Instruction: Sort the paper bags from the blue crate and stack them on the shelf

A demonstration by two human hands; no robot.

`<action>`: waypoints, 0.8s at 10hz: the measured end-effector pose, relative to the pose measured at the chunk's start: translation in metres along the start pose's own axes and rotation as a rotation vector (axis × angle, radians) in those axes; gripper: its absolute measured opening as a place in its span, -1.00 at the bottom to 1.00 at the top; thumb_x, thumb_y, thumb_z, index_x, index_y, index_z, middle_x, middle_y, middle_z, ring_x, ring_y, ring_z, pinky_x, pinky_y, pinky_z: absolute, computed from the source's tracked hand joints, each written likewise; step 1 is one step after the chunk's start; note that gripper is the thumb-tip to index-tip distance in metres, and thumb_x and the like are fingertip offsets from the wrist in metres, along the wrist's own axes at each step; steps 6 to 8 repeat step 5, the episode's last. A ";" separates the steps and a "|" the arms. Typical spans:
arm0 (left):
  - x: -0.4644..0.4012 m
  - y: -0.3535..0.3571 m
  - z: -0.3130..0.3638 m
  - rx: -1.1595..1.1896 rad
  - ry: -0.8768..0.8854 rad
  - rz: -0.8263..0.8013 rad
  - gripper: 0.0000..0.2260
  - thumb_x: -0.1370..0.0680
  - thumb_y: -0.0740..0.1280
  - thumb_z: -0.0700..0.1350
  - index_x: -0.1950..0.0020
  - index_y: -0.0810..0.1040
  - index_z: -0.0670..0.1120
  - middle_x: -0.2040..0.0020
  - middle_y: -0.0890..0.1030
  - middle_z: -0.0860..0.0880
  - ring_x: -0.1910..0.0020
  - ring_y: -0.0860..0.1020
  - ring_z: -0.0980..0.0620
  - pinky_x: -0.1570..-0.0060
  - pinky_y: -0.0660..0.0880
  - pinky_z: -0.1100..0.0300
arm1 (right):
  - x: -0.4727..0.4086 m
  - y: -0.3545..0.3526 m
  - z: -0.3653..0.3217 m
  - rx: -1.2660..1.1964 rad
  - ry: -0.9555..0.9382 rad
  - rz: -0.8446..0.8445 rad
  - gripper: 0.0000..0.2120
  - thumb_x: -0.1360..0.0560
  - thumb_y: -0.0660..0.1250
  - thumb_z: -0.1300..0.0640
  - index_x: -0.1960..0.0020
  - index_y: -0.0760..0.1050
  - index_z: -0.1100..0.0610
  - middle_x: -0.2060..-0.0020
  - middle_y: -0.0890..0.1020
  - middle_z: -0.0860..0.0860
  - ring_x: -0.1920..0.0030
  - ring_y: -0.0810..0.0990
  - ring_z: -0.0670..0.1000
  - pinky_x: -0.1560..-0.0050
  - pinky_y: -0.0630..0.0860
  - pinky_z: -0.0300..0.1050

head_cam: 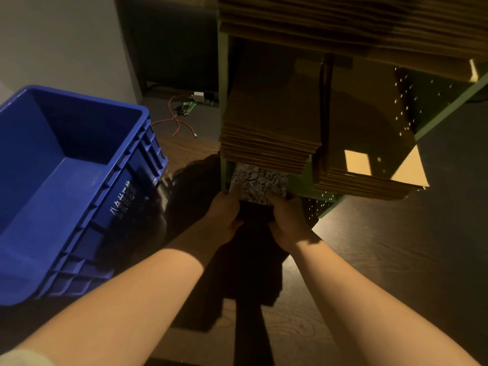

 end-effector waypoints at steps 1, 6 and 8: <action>-0.001 0.001 -0.003 0.070 -0.011 -0.040 -0.59 -0.62 0.32 0.20 -0.32 0.59 -0.05 -0.12 0.73 -0.08 -0.12 0.68 -0.11 -0.01 0.61 0.02 | 0.000 -0.001 -0.002 -0.042 0.009 -0.020 -0.04 -0.18 0.64 0.02 -0.48 0.30 0.09 -0.22 0.66 0.13 -0.12 0.71 0.16 -0.07 0.66 0.22; 0.001 -0.006 -0.017 0.231 0.052 -0.096 -0.41 -0.56 0.24 0.39 -0.41 0.57 0.03 -0.26 0.69 -0.07 -0.25 0.65 -0.09 -0.29 0.56 -0.08 | 0.013 -0.010 0.000 0.025 0.042 0.039 -0.32 -0.39 0.46 -0.27 -0.41 0.41 -0.03 -0.20 0.66 0.04 -0.14 0.67 0.10 -0.09 0.64 0.18; 0.001 -0.006 -0.017 0.231 0.052 -0.096 -0.41 -0.56 0.24 0.39 -0.41 0.57 0.03 -0.26 0.69 -0.07 -0.25 0.65 -0.09 -0.29 0.56 -0.08 | 0.013 -0.010 0.000 0.025 0.042 0.039 -0.32 -0.39 0.46 -0.27 -0.41 0.41 -0.03 -0.20 0.66 0.04 -0.14 0.67 0.10 -0.09 0.64 0.18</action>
Point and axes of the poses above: each hand's wrist, its own x-axis away from the middle knuckle, its own y-axis out of the palm, z = x × y, the point moved 6 cm from there along -x, towards the middle knuckle
